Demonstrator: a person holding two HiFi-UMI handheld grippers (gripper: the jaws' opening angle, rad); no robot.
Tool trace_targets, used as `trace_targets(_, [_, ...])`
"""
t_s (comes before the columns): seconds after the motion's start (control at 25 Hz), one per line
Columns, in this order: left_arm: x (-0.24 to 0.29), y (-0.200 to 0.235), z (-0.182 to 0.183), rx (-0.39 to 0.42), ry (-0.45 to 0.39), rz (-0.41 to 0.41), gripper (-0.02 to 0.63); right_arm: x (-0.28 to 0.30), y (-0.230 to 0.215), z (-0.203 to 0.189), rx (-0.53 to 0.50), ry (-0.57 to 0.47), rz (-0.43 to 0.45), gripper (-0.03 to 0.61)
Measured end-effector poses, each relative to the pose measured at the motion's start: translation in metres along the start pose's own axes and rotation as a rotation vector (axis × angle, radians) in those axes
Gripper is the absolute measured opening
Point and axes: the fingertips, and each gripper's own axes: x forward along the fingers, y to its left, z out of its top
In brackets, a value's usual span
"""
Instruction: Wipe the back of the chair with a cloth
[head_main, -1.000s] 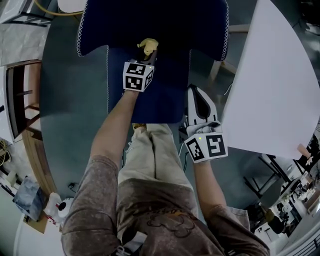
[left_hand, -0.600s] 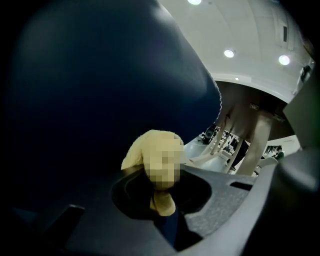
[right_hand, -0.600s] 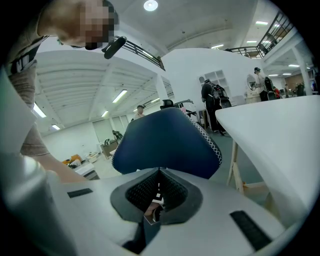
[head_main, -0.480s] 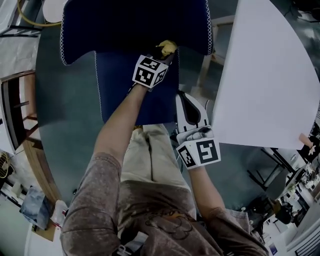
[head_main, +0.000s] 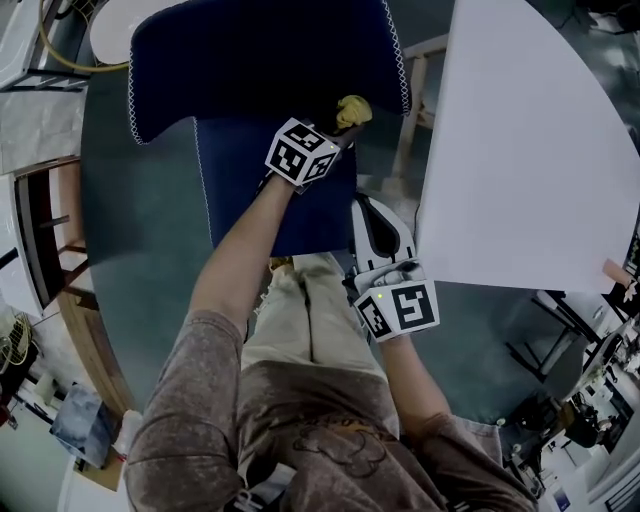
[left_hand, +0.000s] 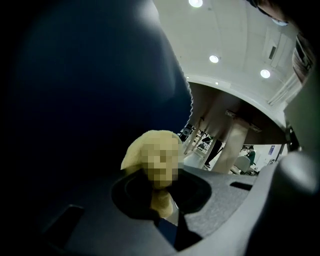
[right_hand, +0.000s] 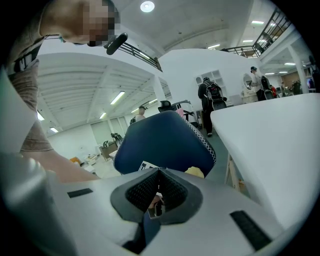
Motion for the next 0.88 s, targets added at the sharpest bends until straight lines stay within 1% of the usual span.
trace_targets(0.12, [-0.02,-0.011,0.013,-0.003,-0.022,-0.012,0.064,-0.005,0.003,0.006,-0.012,-0.002,0.003,0.025])
trace_targets(0.28, [-0.056,-0.026,0.036,0.0,-0.065,0.009,0.064,-0.015,0.003,0.016,-0.015,-0.011,-0.004,0.025])
trace_targets(0.36, [-0.077,-0.033,0.044,0.005,-0.079,0.044,0.064,-0.022,0.005,0.02,-0.021,-0.011,-0.003,0.025])
trace_targets(0.52, [-0.128,-0.046,0.062,-0.009,-0.116,0.151,0.064,-0.037,0.019,0.031,-0.057,0.002,0.025,0.025])
trace_targets(0.64, [-0.165,-0.06,0.077,-0.005,-0.144,0.218,0.064,-0.048,0.027,0.042,-0.086,0.019,0.045,0.025])
trace_targets(0.88, [-0.231,-0.096,0.112,-0.011,-0.197,0.311,0.064,-0.071,0.037,0.073,-0.11,0.017,0.071,0.025])
